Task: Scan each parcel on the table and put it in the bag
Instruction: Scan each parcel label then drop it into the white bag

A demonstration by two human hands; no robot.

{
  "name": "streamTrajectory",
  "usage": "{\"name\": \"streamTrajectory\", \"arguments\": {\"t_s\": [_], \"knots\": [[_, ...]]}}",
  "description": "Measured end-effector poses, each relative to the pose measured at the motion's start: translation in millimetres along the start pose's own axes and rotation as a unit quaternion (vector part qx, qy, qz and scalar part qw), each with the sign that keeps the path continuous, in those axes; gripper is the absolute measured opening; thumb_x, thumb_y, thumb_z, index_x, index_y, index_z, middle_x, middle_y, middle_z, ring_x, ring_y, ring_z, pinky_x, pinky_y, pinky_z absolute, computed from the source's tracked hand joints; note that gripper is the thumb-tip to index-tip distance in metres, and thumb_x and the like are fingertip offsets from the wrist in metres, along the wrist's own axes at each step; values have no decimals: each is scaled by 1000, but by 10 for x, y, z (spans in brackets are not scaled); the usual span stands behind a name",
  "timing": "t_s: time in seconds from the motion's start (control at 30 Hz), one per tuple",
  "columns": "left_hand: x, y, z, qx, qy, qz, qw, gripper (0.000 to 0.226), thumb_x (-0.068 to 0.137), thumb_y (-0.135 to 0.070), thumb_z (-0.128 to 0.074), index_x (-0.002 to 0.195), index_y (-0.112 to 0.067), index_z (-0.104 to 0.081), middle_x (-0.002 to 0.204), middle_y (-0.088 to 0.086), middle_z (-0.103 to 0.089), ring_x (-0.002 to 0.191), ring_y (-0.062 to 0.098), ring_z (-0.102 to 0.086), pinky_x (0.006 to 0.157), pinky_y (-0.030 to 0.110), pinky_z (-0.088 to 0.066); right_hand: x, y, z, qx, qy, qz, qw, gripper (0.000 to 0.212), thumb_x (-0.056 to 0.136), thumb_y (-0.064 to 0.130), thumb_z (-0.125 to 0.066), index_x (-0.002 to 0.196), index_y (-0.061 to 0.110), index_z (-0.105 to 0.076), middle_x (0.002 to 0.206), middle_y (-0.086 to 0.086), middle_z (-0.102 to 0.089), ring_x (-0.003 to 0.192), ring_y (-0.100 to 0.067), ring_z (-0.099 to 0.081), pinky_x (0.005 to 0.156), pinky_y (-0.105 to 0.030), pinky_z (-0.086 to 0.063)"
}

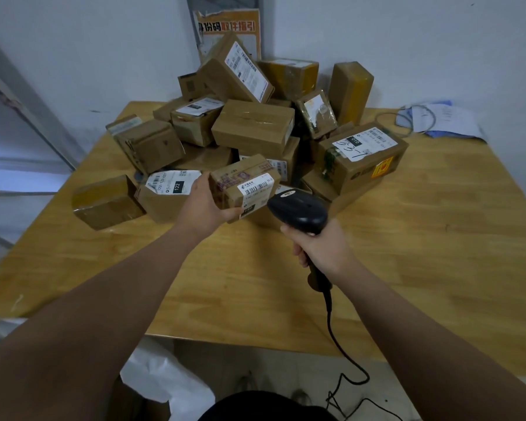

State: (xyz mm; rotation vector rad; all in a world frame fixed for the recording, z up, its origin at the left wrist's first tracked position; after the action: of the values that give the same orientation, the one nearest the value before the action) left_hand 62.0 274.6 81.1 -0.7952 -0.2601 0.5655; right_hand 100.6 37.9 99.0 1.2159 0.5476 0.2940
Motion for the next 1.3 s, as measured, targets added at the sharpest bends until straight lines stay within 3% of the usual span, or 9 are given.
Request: {"name": "streamTrajectory", "arguments": {"t_s": [0.17, 0.9, 1.1, 1.23, 1.3], "knots": [[7, 35, -20, 11, -2, 3, 1000, 96, 62, -31, -89, 140, -18, -35, 137, -1, -49, 126, 15, -48, 104, 38, -44, 22, -23, 11, -25, -17, -25, 999, 32, 85, 10, -64, 54, 10, -56, 45, -4, -53, 43, -18, -51, 53, -32, -46], [-26, 69, -20, -2, -7, 9, 1000, 88, 65, -26, -88, 136, -20, -38, 136, -1, -47, 125, 14, -47, 94, 26, -40, -28, -37, -14, 16, 6, -38, 999, 31, 86, 11, -64, 57, 7, -56, 47, -6, -53, 44, -18, -51, 56, -32, -46], [-93, 69, -42, -17, 1, -2, 1000, 93, 59, -35, -90, 136, -25, -39, 132, -3, -53, 122, 13, -51, 100, 37, -47, -62, -54, -8, 40, 13, -28, 999, 29, 86, 12, -66, 59, 3, -58, 51, -9, -53, 45, -20, -50, 54, -32, -45], [-275, 18, -36, -55, 0, 6, 998, 99, 51, -54, -86, 134, -26, -41, 129, -7, -55, 119, 8, -53, 99, 37, -49, -99, -55, -55, 54, 34, -7, 998, 33, 86, 9, -66, 55, 6, -56, 49, -8, -52, 45, -19, -50, 54, -32, -44], [-425, 42, -25, -81, -17, 14, 996, 90, 53, -51, -87, 128, -26, -45, 126, -8, -56, 116, 6, -54, 97, 32, -50, -108, -84, -120, 68, 50, 4, 996, 31, 86, 8, -65, 56, 5, -56, 50, -9, -52, 45, -20, -49, 54, -32, -44]]}}
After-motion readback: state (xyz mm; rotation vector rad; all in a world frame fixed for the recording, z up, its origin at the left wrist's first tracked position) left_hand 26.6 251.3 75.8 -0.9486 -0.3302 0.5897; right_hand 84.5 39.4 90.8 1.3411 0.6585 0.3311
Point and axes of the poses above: each hand's wrist, its own x-axis towards the middle knuckle, its own z-axis out of the back of the hand, y = z × x, the point moved 2 cm from there along x, towards the middle knuckle
